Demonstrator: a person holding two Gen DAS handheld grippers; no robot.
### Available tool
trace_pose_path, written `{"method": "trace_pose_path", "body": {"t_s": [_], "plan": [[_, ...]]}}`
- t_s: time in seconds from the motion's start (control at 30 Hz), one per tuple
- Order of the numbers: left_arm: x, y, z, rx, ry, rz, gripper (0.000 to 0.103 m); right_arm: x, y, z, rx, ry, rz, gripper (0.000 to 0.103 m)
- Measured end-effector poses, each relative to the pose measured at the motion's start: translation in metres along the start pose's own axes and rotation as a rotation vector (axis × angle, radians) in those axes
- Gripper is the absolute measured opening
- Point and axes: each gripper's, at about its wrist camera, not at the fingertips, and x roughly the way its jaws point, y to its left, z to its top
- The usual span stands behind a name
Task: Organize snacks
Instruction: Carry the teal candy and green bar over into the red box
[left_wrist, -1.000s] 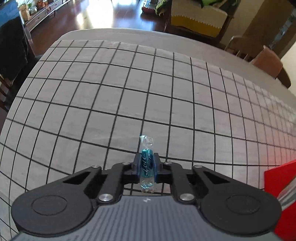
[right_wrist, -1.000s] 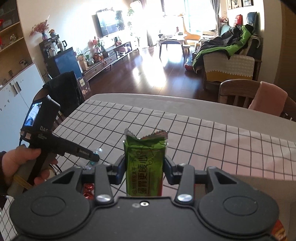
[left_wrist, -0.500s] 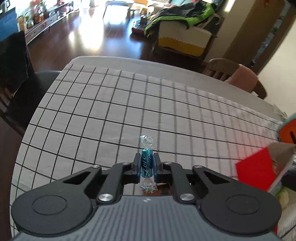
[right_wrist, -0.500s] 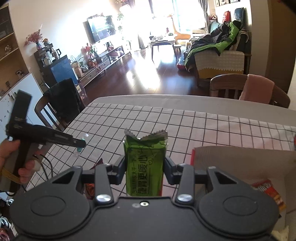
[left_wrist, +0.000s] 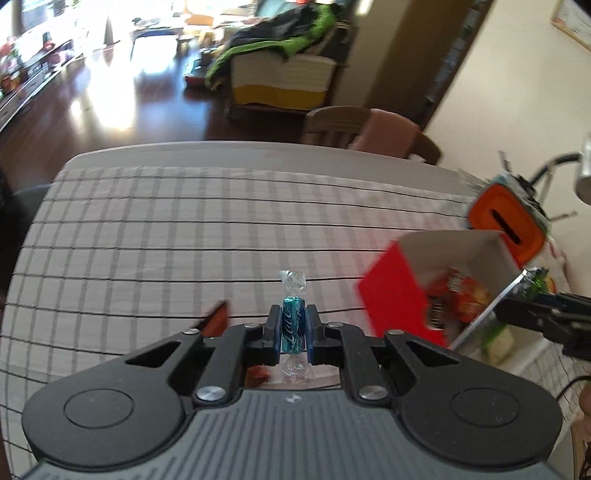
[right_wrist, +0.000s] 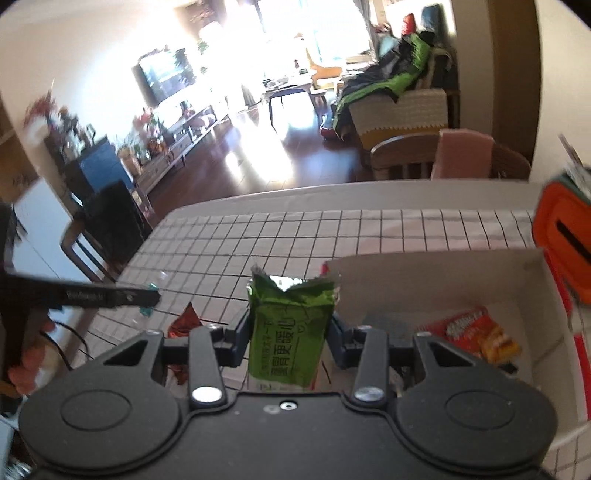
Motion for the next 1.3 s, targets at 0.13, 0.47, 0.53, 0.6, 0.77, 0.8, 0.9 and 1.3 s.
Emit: {"method": "trace_pose_path", "body": {"t_s": [0.13,0.47,0.53,0.6,0.77,0.8,0.9,1.3], "plan": [[-0.003,-0.037,-0.001,0.041,-0.01,-0.048,0.012,-0.021,-0.025,0.002,0.061,-0.028,0.018,0.042],[0.019,-0.129,-0.005,0.165,0.021,-0.102,0.012,-0.042,-0.088,-0.009,0.031,-0.031,-0.177,0.042],[0.031,-0.148,-0.008,0.187,0.041,-0.102,0.012,-0.042,-0.1,-0.014,0.028,-0.016,-0.204,0.042],[0.043,-0.162,-0.012,0.203,0.064,-0.102,0.012,-0.038,-0.111,-0.019,0.027,0.005,-0.228,0.042],[0.072,-0.189,-0.025,0.247,0.123,-0.077,0.012,-0.028,-0.135,-0.027,0.0,0.065,-0.275,0.042],[0.08,-0.196,-0.028,0.26,0.134,-0.068,0.012,-0.029,-0.141,-0.028,-0.001,0.075,-0.272,0.042],[0.095,-0.207,-0.032,0.282,0.159,-0.06,0.012,-0.026,-0.151,-0.029,0.006,0.116,-0.241,0.042],[0.139,-0.228,-0.041,0.338,0.261,0.03,0.012,0.024,-0.158,-0.031,0.027,0.25,-0.163,0.042]]}}
